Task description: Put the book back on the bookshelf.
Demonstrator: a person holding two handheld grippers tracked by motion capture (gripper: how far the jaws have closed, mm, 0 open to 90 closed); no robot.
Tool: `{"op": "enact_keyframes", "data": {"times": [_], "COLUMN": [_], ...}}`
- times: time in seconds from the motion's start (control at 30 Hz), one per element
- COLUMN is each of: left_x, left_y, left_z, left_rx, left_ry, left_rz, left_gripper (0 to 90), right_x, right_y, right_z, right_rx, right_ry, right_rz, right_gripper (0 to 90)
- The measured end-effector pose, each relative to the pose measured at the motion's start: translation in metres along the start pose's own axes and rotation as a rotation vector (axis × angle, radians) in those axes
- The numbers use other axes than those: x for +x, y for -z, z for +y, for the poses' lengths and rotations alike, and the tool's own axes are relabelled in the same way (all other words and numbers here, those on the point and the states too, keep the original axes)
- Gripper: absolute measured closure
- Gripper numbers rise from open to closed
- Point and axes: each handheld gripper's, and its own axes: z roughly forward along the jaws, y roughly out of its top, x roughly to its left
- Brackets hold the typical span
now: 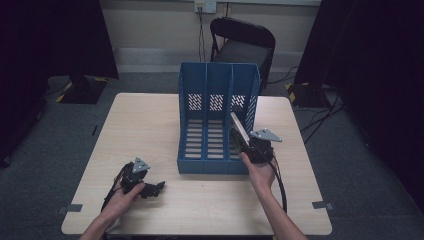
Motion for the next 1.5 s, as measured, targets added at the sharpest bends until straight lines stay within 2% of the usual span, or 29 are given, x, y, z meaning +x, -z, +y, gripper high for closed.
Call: {"op": "enact_keyframes", "data": {"times": [0.23,0.3,0.47,0.63,0.8,0.9,1.17,1.3,1.5], "left_x": [0.000,0.000,0.000,0.000,0.000,0.000,0.000,0.000,0.000], "left_y": [0.000,0.000,0.000,0.000,0.000,0.000,0.000,0.000,0.000], "left_z": [0.000,0.000,0.000,0.000,0.000,0.000,0.000,0.000,0.000], "left_rx": [0.000,0.000,0.000,0.000,0.000,0.000,0.000,0.000,0.000], "left_ry": [0.000,0.000,0.000,0.000,0.000,0.000,0.000,0.000,0.000], "left_rz": [0.000,0.000,0.000,0.000,0.000,0.000,0.000,0.000,0.000], "left_gripper": [0.0,0.0,0.0,0.0,0.0,0.0,0.0,0.0,0.0], "right_x": [-0.002,-0.002,-0.004,-0.004,-0.005,-0.006,-0.005,-0.006,-0.005], "right_y": [0.006,0.006,0.005,0.006,0.002,0.000,-0.004,-0.006,-0.011], "right_z": [-0.005,-0.007,-0.016,-0.016,-0.018,-0.018,-0.018,-0.019,-0.019], "right_rx": [-0.044,-0.051,-0.063,-0.081,-0.071,-0.077,-0.066,-0.060,-0.053], "right_ry": [-0.031,-0.027,-0.034,-0.039,-0.025,-0.046,-0.034,-0.032,-0.038], "right_rz": [0.035,0.022,0.041,0.059,0.059,0.076,0.058,0.042,0.052], "right_gripper": [67.3,66.6,66.9,66.1,65.5,65.2,69.3,68.0,65.3]}}
